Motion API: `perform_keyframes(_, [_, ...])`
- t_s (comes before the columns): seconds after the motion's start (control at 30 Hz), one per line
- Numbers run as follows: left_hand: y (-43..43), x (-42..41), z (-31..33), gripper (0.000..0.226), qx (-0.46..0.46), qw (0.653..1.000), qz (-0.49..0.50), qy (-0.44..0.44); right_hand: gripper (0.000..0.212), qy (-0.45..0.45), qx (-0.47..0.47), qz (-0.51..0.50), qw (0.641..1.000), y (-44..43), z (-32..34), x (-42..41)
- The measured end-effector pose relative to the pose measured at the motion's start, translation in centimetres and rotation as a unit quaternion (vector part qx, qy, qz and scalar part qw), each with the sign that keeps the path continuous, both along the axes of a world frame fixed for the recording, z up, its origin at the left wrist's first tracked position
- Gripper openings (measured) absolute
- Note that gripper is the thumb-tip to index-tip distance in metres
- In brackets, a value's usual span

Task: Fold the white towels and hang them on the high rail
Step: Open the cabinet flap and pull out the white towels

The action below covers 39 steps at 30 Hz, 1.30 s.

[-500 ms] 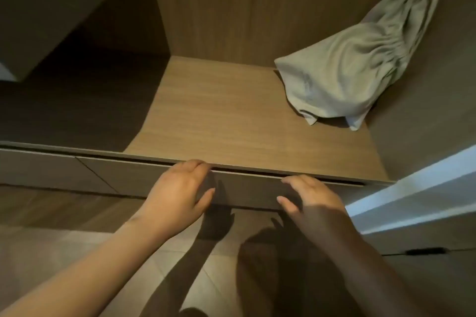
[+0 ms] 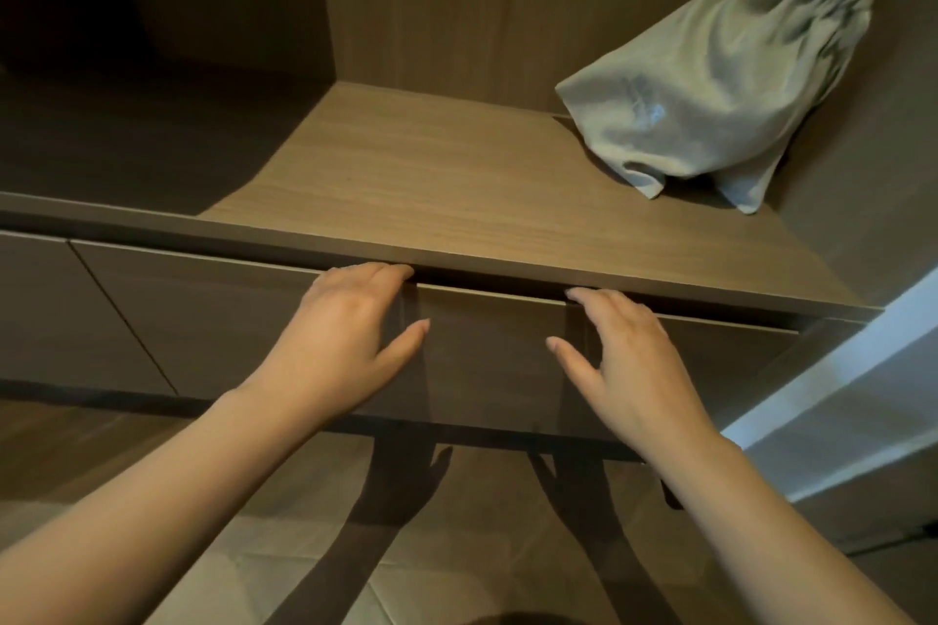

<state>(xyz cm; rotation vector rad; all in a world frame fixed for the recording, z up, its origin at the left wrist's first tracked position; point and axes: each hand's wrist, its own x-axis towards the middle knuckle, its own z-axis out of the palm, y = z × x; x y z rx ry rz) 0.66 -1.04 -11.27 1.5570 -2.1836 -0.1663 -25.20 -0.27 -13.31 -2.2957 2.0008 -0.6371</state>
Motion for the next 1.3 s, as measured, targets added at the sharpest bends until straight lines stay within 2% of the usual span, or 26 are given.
perform_keyframes(0.3, [0.5, 0.1, -1.3, 0.061, -0.018, 0.999, 0.016, -0.021, 0.058, 0.005, -0.030, -0.050, 0.998, 0.1, -1.5, 1.0])
perform_keyframes(0.67, [3.0, 0.6, -2.0, 0.059, -0.017, 1.000, 0.010, 0.023, 0.033, -0.002, -0.023, -0.015, 1.000, 2.9, -1.6, 0.4])
perform_keyframes(0.83, [3.6, 1.1, -2.6, 0.064, 0.006, 0.999, 0.001, 0.032, 0.021, -0.072, 0.020, 0.034, 0.997, 4.0, -1.2, -0.6])
perform_keyframes(0.97, [4.1, 1.6, -3.1, 0.061, 0.052, 0.998, -0.033, -0.006, 0.028, -0.084, 0.042, 0.067, 0.993, 5.1, -1.4, -1.0])
perform_keyframes(1.07, [4.5, 2.2, -3.2, 0.048, 0.084, 0.995, -0.046, 0.024, 0.038, -0.074, 0.053, 0.077, 0.993, 6.1, -1.9, -1.3])
perform_keyframes(1.17, [5.2, 2.6, -3.5, 0.045, 0.117, 0.990, -0.070, 0.034, 0.049, -0.084, 0.050, 0.085, 0.992, 7.7, -2.7, -1.4])
perform_keyframes(1.3, [6.2, 2.7, -4.3, 0.041, 0.149, 0.983, -0.101, 0.027, 0.050, -0.097, 0.046, 0.103, 0.989, 9.6, -3.8, -1.4])
